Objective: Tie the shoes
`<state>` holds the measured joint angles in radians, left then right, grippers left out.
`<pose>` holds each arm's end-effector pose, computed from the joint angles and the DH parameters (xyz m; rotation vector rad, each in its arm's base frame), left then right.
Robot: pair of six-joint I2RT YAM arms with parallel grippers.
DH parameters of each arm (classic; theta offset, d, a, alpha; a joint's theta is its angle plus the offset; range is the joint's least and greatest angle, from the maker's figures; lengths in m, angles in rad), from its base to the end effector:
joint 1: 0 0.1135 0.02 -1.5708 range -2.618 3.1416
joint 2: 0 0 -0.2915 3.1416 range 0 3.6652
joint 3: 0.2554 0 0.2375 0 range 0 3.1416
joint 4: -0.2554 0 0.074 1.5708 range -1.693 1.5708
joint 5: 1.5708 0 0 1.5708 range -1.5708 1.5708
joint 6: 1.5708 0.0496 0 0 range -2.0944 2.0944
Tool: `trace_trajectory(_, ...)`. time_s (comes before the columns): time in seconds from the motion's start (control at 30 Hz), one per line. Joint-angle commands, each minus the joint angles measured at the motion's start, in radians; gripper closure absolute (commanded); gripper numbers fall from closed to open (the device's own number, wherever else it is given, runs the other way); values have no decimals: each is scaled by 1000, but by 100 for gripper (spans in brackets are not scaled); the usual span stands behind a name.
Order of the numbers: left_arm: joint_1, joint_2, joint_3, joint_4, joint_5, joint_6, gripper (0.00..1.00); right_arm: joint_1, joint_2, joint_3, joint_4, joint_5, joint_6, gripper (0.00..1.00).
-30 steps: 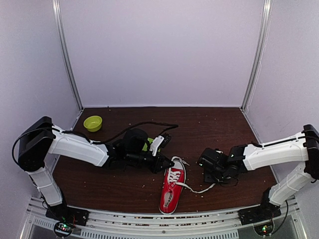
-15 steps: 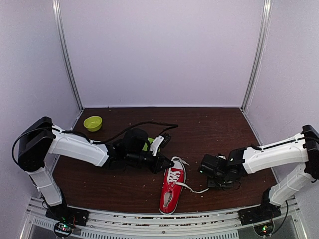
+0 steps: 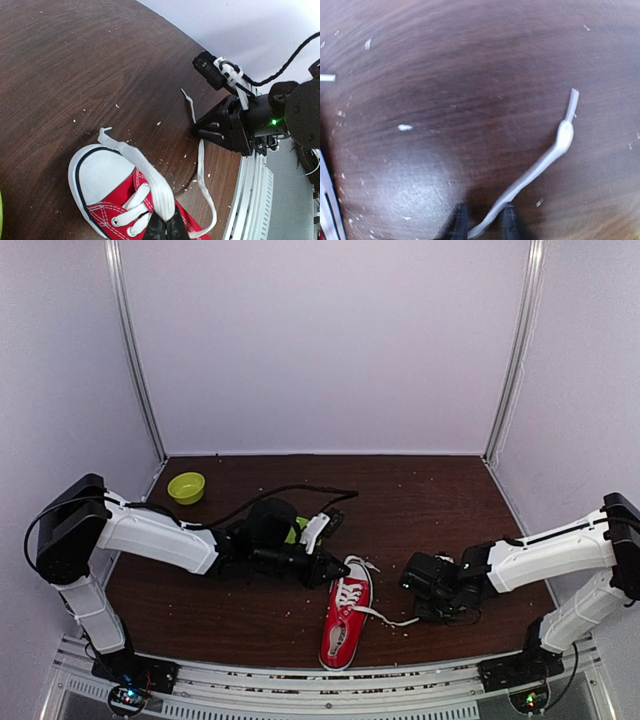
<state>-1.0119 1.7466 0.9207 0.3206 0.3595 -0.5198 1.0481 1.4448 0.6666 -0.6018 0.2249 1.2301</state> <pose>0.1847 -0.3283 0.2139 0.8004 2.1740 -1.2431 0.1156 0.1785 0.1640 0.2903 2.8415 0.1133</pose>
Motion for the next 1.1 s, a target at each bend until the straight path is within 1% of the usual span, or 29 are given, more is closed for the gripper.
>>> trace_trajectory(0.0,-2,-1,17,25,48,16,100,-32,-20,-65,102,-67,11,95)
trace_trajectory(0.03,-1,0,19,24,77,19,100,-40,-33,-69,114,-66,6,100)
trace_trajectory(0.17,7,2,22,31,187,39,100,-66,-109,-40,141,-25,-51,100)
trace_trajectory(0.33,14,8,50,-8,279,60,100,-79,-182,80,189,39,-214,100)
trace_trajectory(0.47,15,30,102,-97,287,75,100,-78,-205,157,302,14,-378,100)
trace_trajectory(0.6,15,42,134,-132,286,73,100,-78,-201,202,405,-36,-465,100)
trace_trajectory(0.73,15,63,170,-184,271,71,100,-77,-194,239,489,-96,-494,100)
trace_trajectory(0.83,16,78,184,-188,262,53,100,-77,-197,250,540,-110,-494,100)
trace_trajectory(1.07,19,96,191,-171,266,30,100,-77,-174,278,584,-134,-502,100)
